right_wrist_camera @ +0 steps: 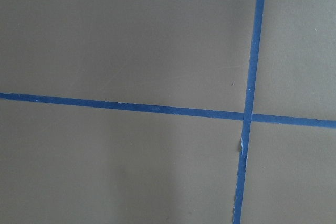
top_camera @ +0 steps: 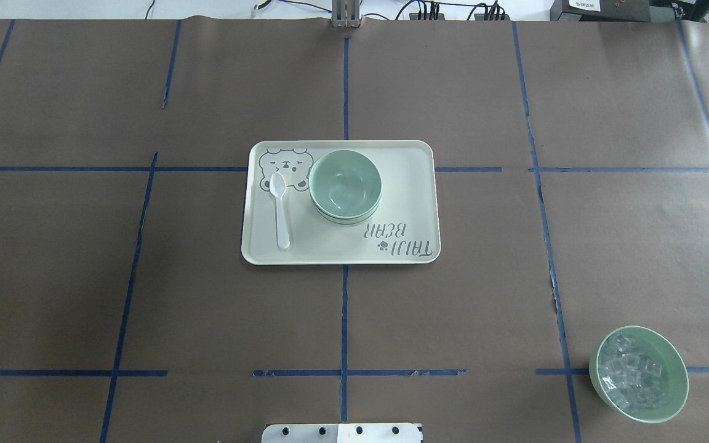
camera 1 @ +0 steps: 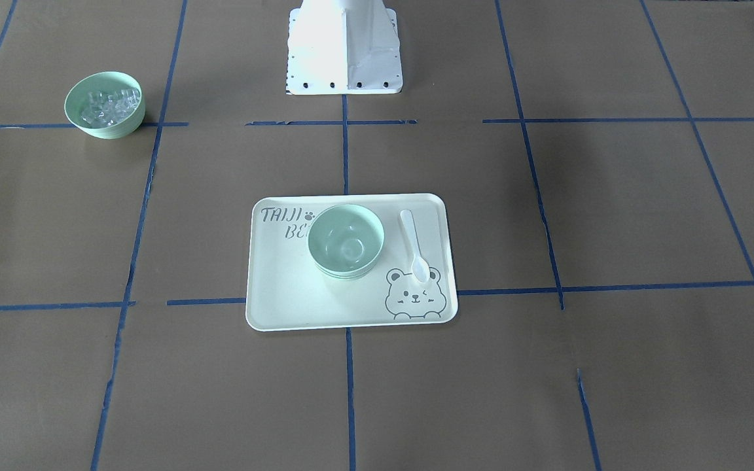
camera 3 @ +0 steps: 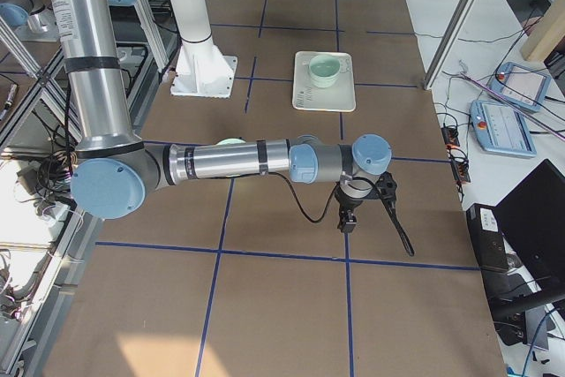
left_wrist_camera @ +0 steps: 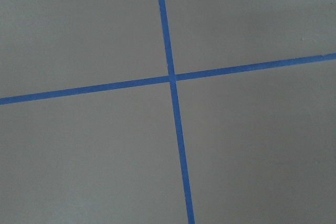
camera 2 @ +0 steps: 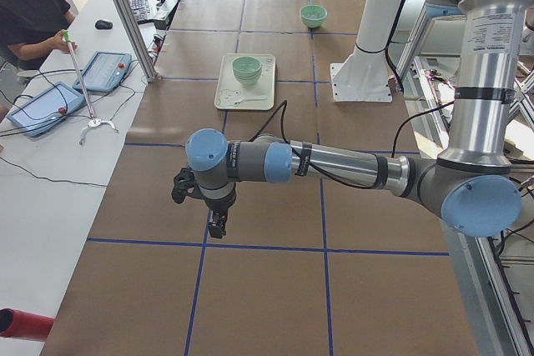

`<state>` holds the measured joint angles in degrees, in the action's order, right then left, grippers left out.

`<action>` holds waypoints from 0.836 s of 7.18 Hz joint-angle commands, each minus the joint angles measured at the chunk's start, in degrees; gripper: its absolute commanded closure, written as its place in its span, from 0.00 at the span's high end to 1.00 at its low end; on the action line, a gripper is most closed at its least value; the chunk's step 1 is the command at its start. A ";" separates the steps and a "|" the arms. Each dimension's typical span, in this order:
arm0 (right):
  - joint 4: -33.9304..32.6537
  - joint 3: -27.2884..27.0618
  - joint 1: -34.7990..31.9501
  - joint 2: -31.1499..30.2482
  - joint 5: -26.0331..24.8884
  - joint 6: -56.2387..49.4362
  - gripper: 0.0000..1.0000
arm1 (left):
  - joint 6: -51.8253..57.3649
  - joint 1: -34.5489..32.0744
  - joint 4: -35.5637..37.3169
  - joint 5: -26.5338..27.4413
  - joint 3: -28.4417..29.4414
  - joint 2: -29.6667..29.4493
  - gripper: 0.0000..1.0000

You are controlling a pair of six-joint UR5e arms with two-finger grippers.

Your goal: Stack green bowls together

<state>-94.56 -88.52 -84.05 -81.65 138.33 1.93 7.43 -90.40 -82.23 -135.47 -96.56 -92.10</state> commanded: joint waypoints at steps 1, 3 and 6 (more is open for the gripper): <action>-0.01 -0.07 0.03 0.00 0.01 0.01 1.00 | 0.05 -0.04 -0.21 -0.23 0.14 -0.10 1.00; -0.01 0.02 0.03 -0.09 0.10 0.01 1.00 | -0.31 -0.04 -0.13 0.29 0.23 -0.19 1.00; 1.99 -0.51 -0.06 -0.09 -0.43 -0.17 1.00 | -0.39 0.05 -0.21 0.29 0.23 -0.45 1.00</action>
<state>-94.02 -88.84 -84.08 -81.71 138.27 1.85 7.05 -90.43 -82.37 -135.14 -96.39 -92.39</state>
